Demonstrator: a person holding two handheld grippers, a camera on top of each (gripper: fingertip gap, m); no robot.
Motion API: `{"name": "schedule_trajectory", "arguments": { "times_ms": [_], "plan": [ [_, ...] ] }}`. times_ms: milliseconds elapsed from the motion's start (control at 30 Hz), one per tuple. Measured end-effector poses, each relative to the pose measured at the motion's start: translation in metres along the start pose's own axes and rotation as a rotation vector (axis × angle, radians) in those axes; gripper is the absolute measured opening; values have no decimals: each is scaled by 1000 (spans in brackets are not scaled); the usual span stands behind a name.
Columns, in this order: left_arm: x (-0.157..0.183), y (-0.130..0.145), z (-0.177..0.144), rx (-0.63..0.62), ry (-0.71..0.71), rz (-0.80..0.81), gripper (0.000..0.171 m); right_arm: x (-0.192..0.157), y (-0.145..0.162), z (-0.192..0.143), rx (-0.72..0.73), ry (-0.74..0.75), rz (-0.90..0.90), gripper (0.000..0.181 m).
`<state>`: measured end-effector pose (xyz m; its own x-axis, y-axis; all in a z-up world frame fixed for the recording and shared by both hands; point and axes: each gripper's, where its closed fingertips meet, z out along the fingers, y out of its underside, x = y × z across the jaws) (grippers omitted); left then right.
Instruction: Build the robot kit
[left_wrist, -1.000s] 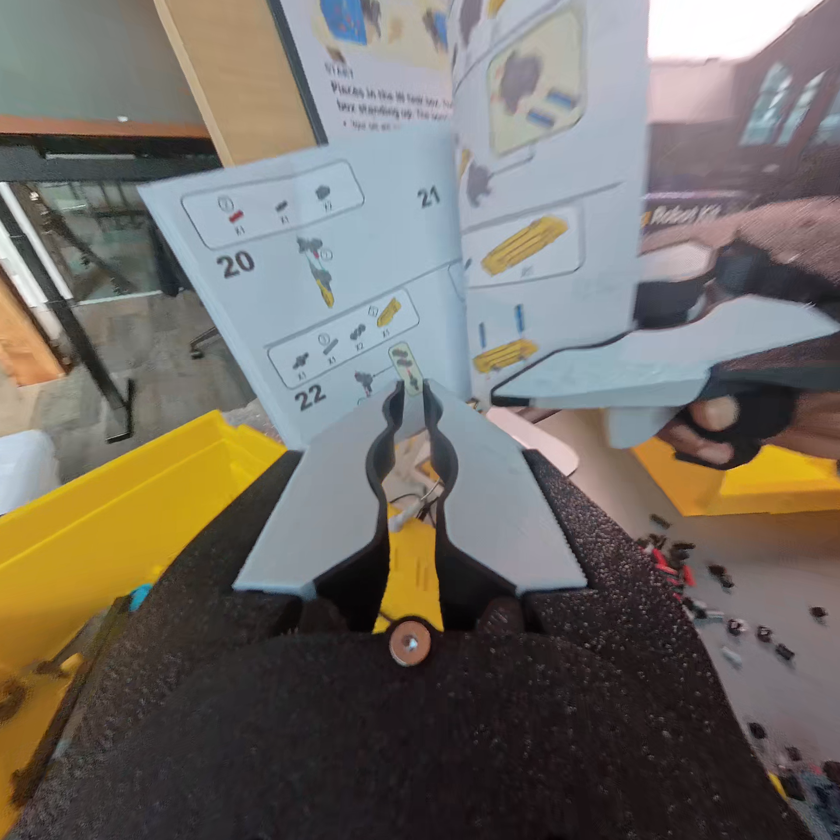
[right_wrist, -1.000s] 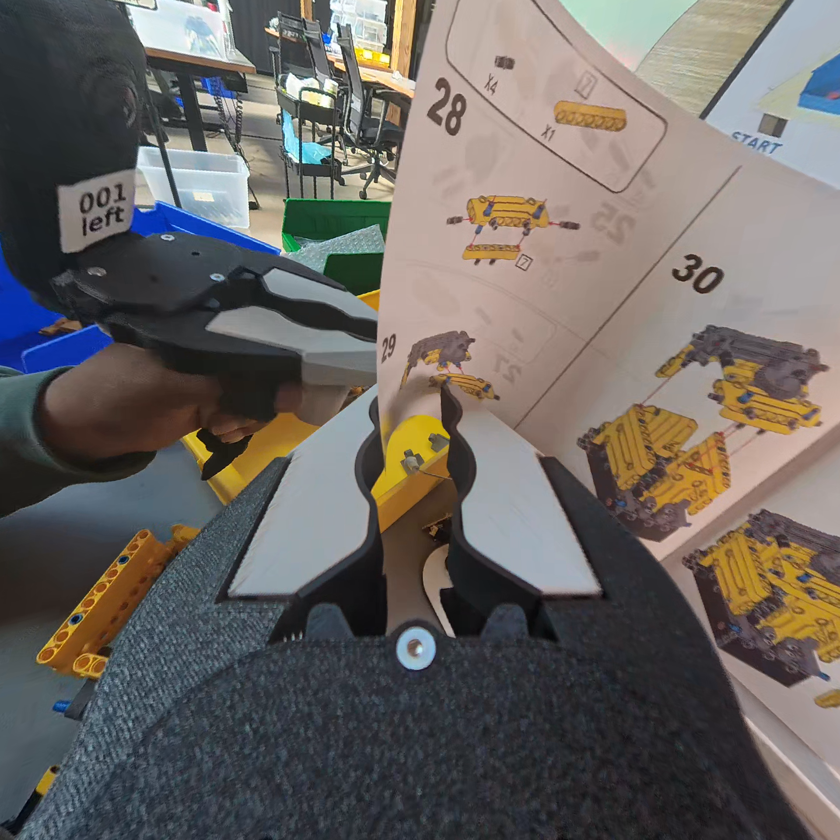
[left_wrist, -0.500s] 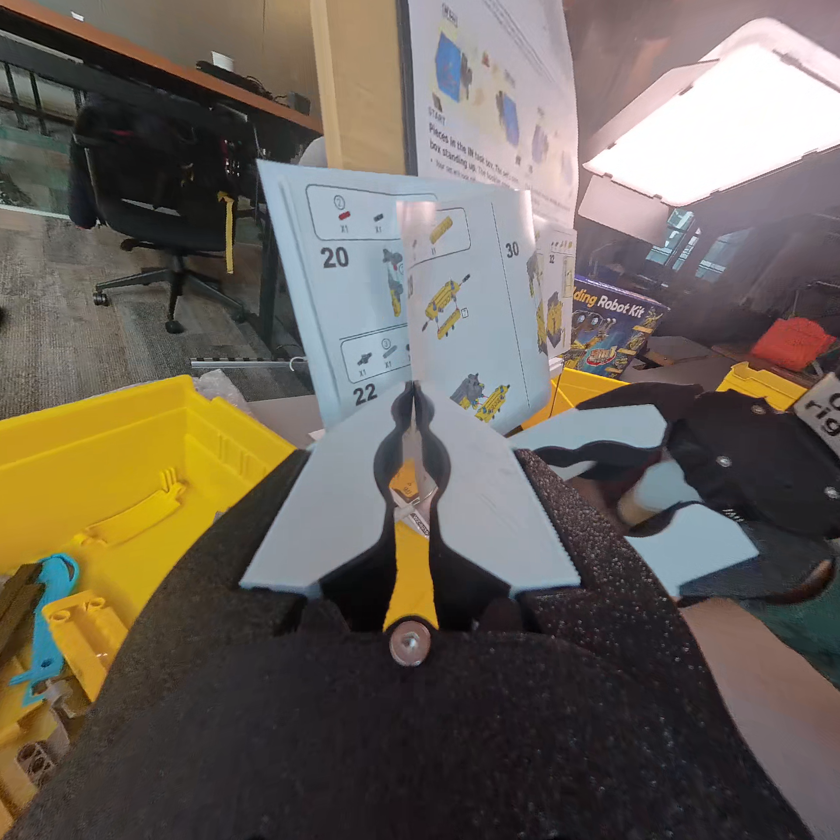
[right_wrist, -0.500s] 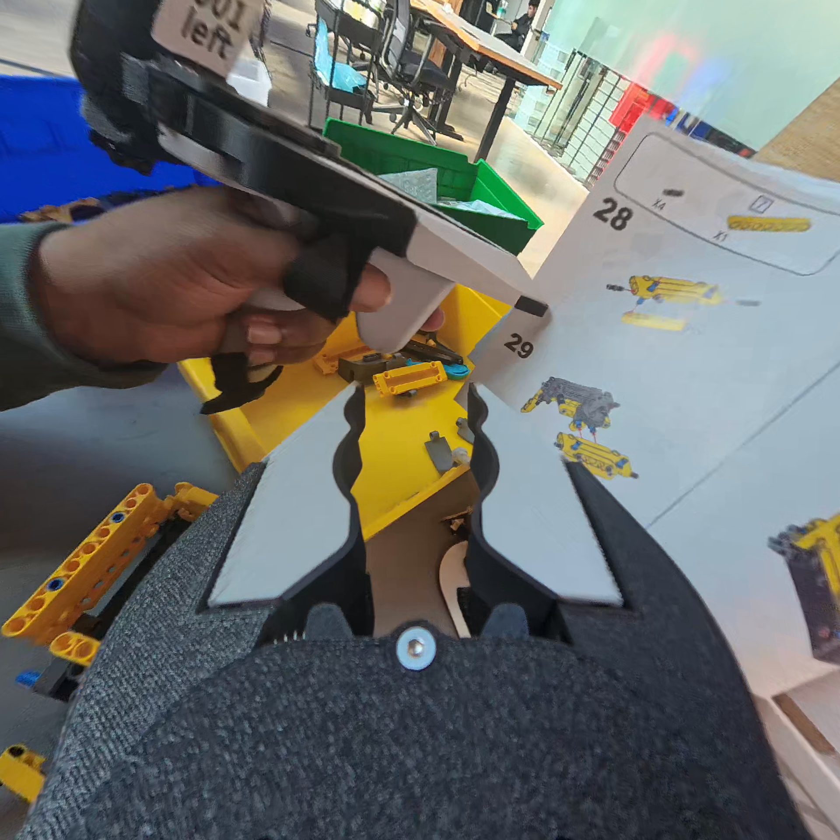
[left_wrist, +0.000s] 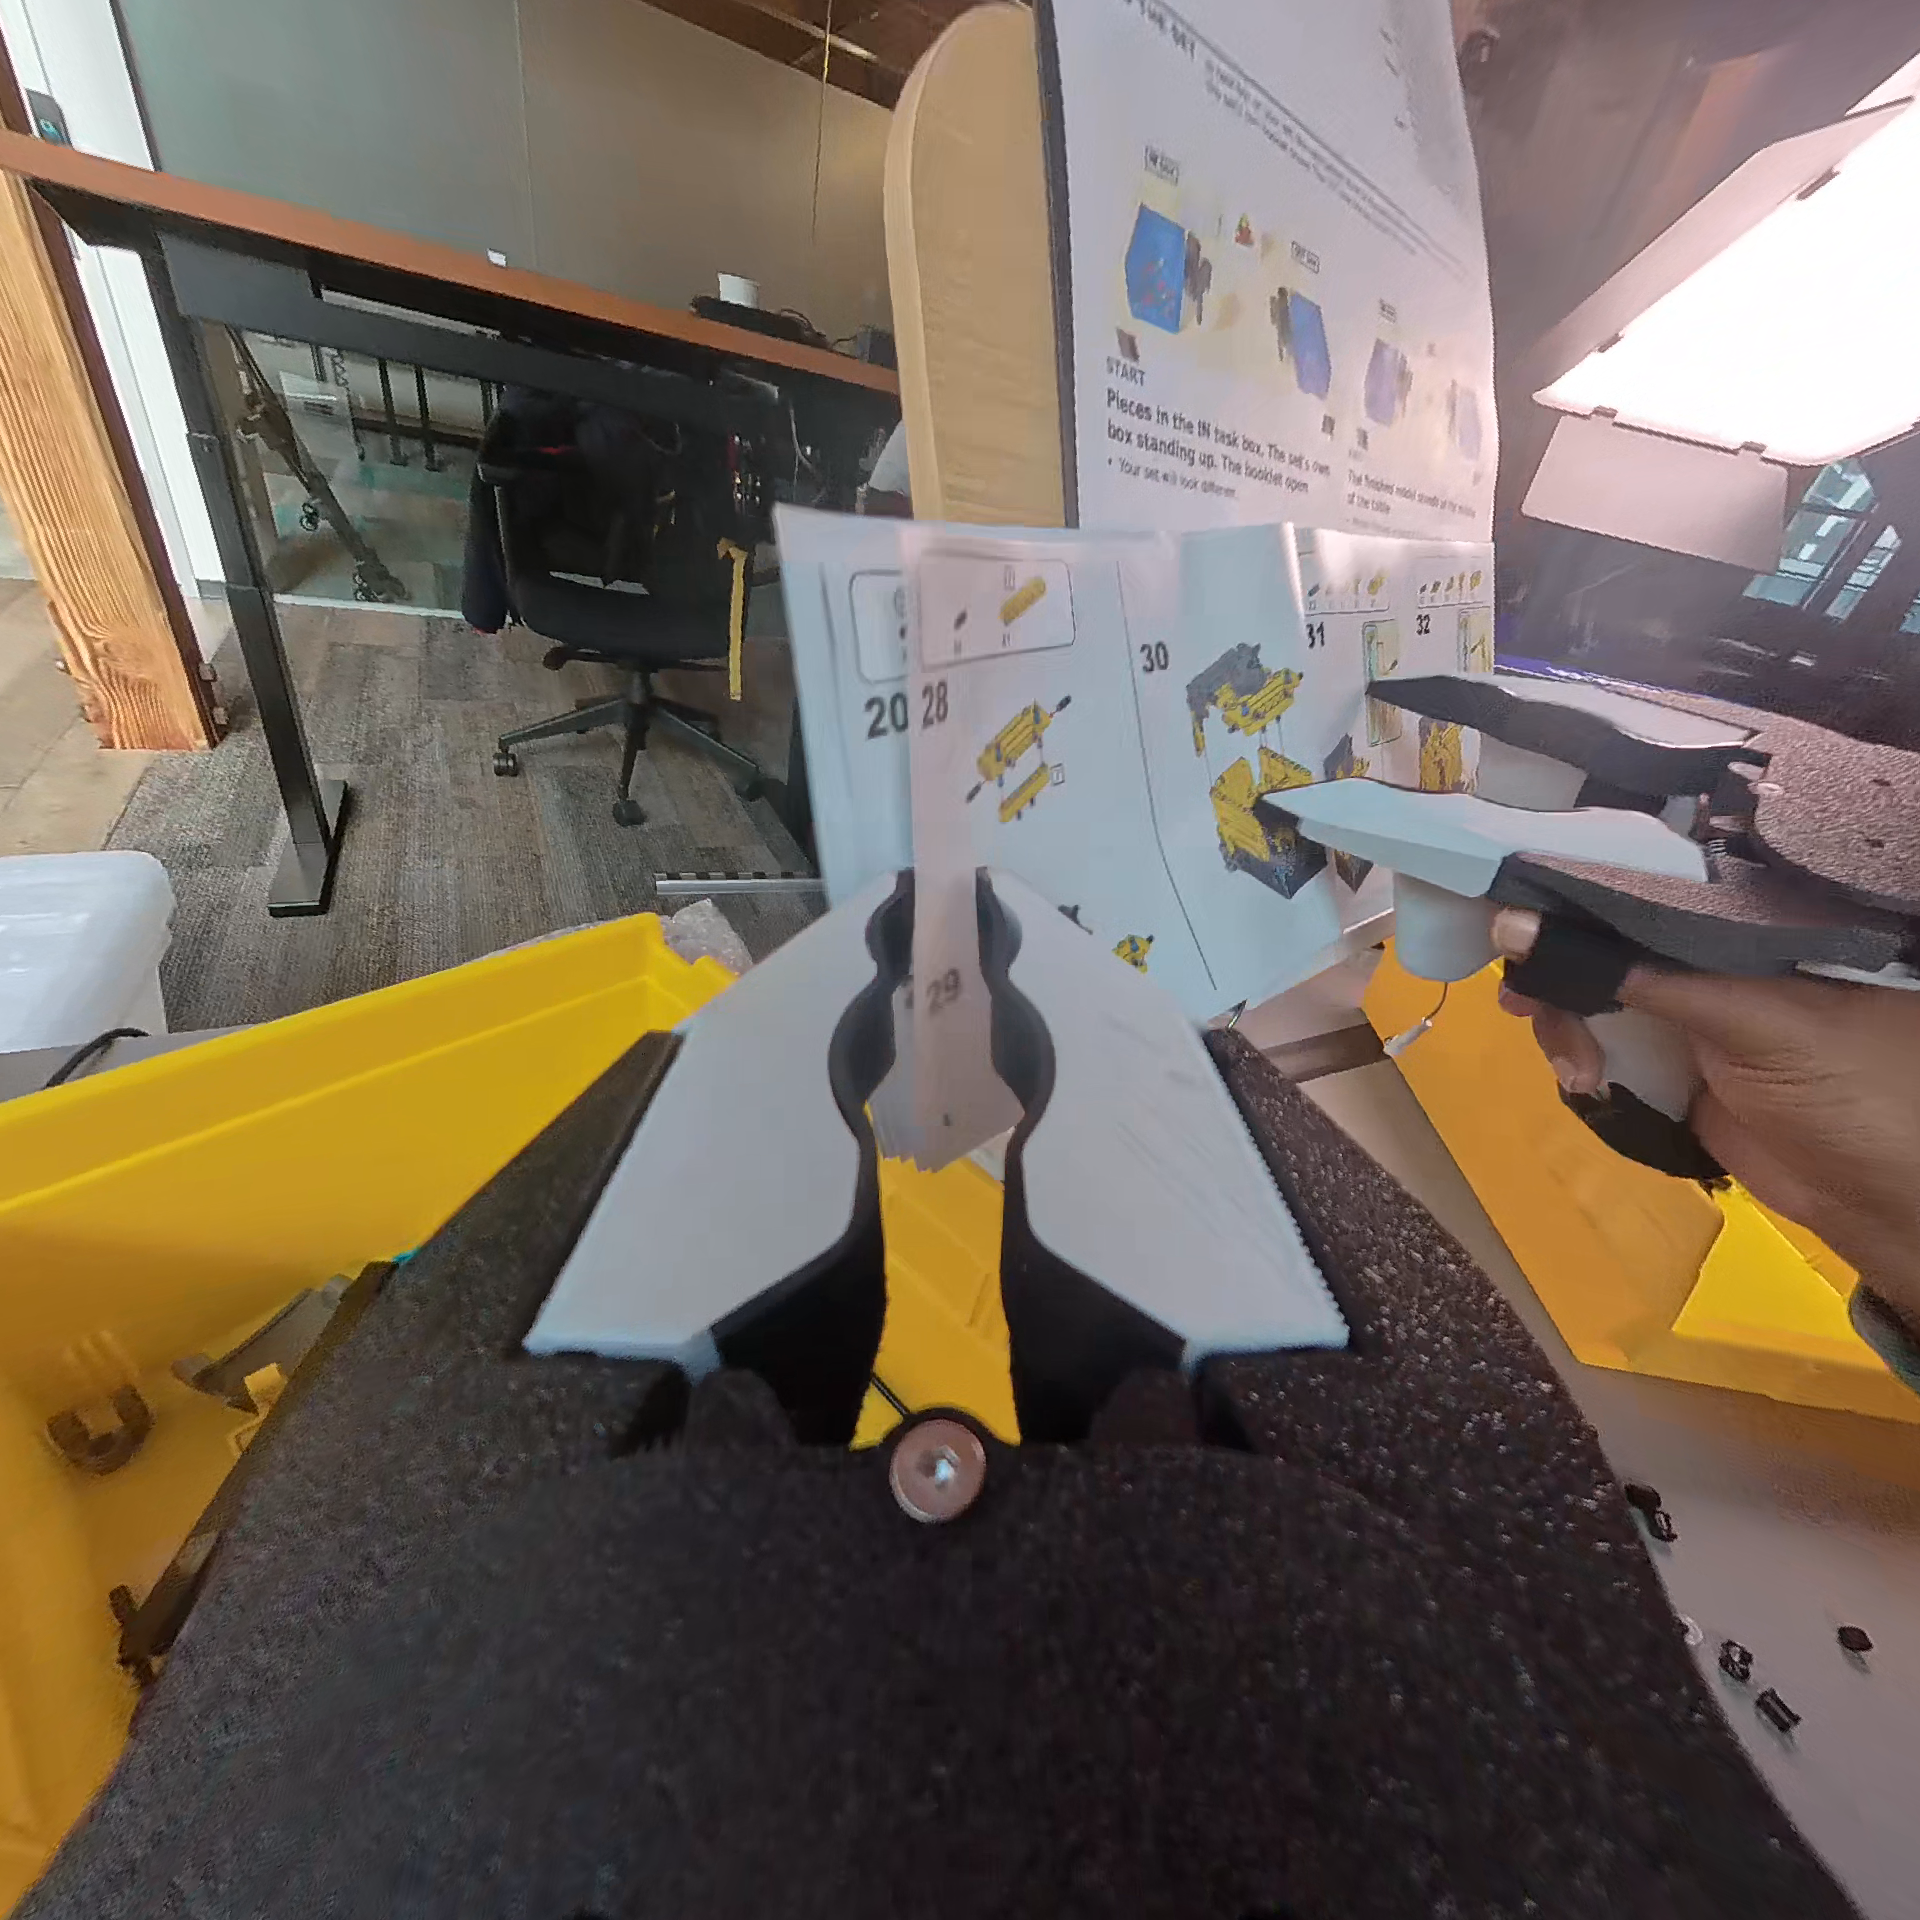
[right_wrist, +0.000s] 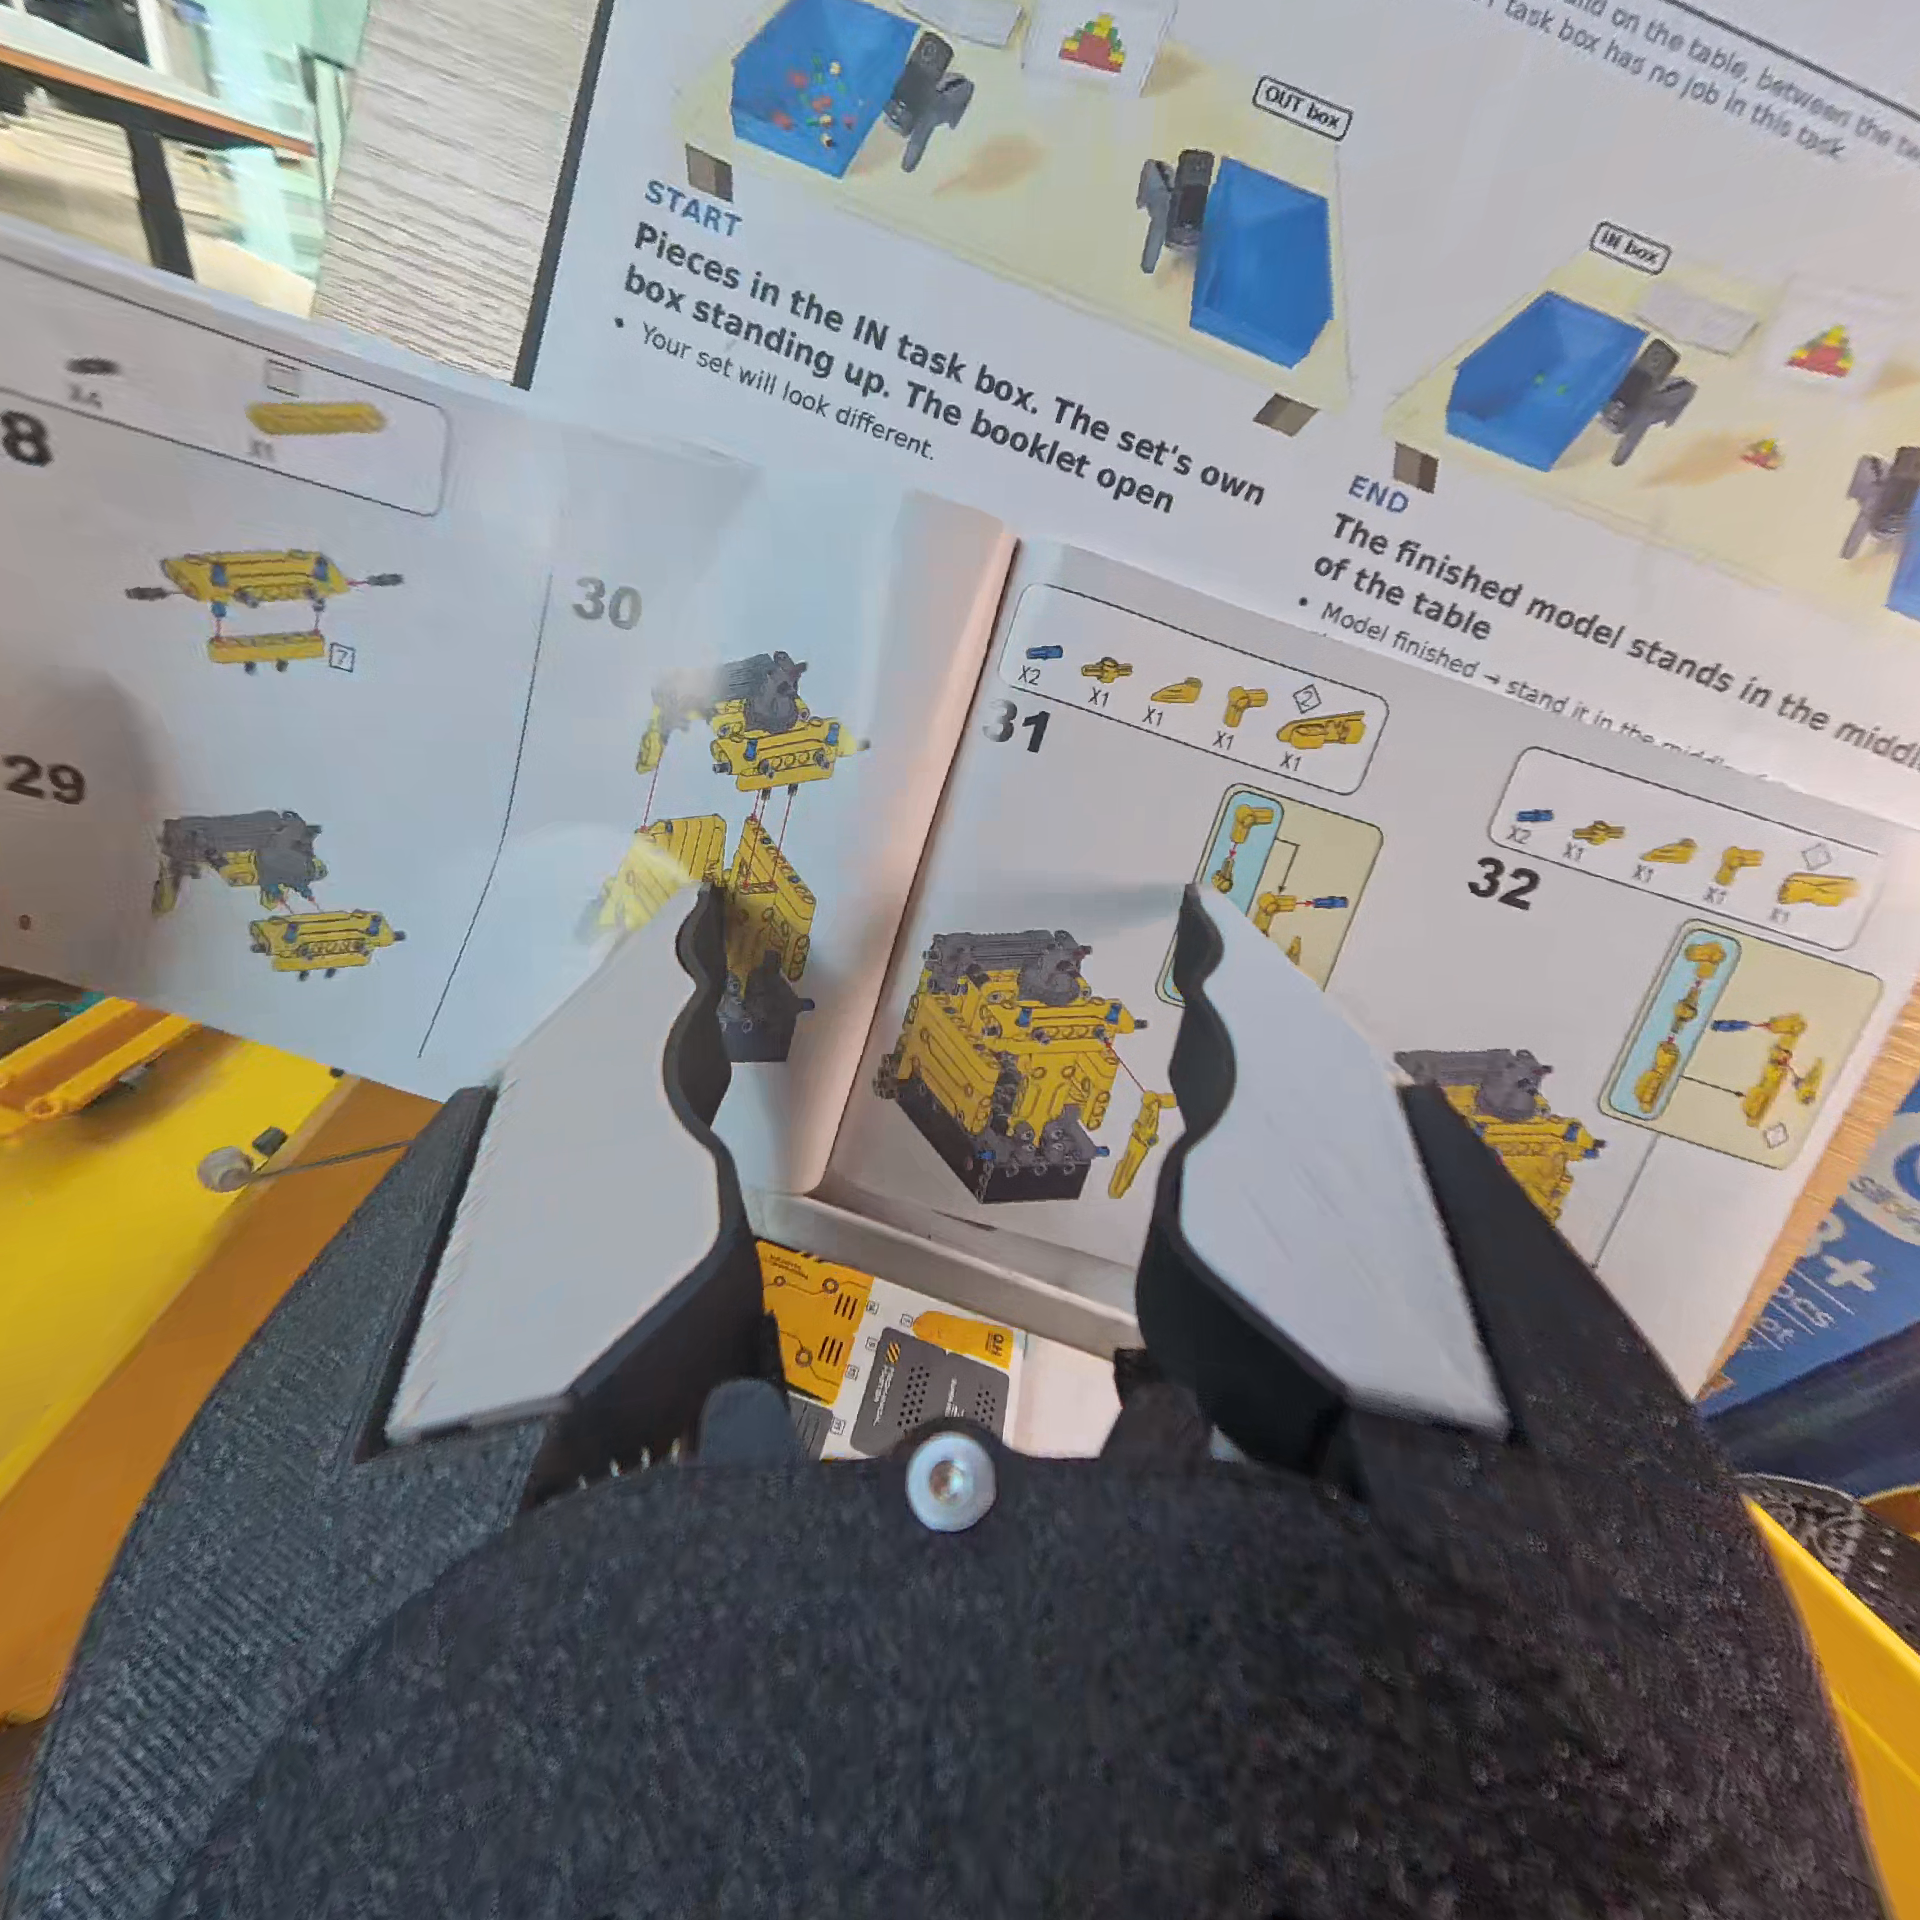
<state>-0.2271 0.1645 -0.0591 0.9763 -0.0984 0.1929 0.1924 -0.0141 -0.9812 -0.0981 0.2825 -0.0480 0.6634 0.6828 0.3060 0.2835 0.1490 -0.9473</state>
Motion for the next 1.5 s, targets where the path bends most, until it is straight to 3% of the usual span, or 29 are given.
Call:
{"name": "schedule_trajectory", "arguments": {
  "times_ms": [200, 367, 567, 767, 867, 933, 1200, 1367, 1500],
  "plan": [
    [22, -15, -13, 25, 48, 55, 11, 14, -2, 6, 60, 123, 94, 99],
    [61, 50, 7, -277, 228, 38, 19, 15, -1, 4, 83, 149, 126, 99],
    [71, 86, 17, -384, 224, 106, 25, 11, 6, 0, 72, 96, 104, 97],
    [57, 97, 31, -383, 33, 534, 24, 9, 10, -4, 38, 36, 46, 97],
    [49, 112, 38, -442, -27, 687, 4, 8, 14, -5, 11, 16, -9, 96],
    [45, 109, 38, -445, -66, 806, 0, 8, 16, -5, 2, 12, -49, 97],
    [44, 65, 24, -498, -187, 1265, 1, 5, 19, -3, 62, 39, -70, 97],
    [50, 35, 38, -531, -165, 1604, 6, 2, 20, -4, 95, 34, -43, 91],
    [60, 18, 62, -463, -127, 1862, 14, 1, 21, -5, 117, 31, -24, 89]
  ]
}}
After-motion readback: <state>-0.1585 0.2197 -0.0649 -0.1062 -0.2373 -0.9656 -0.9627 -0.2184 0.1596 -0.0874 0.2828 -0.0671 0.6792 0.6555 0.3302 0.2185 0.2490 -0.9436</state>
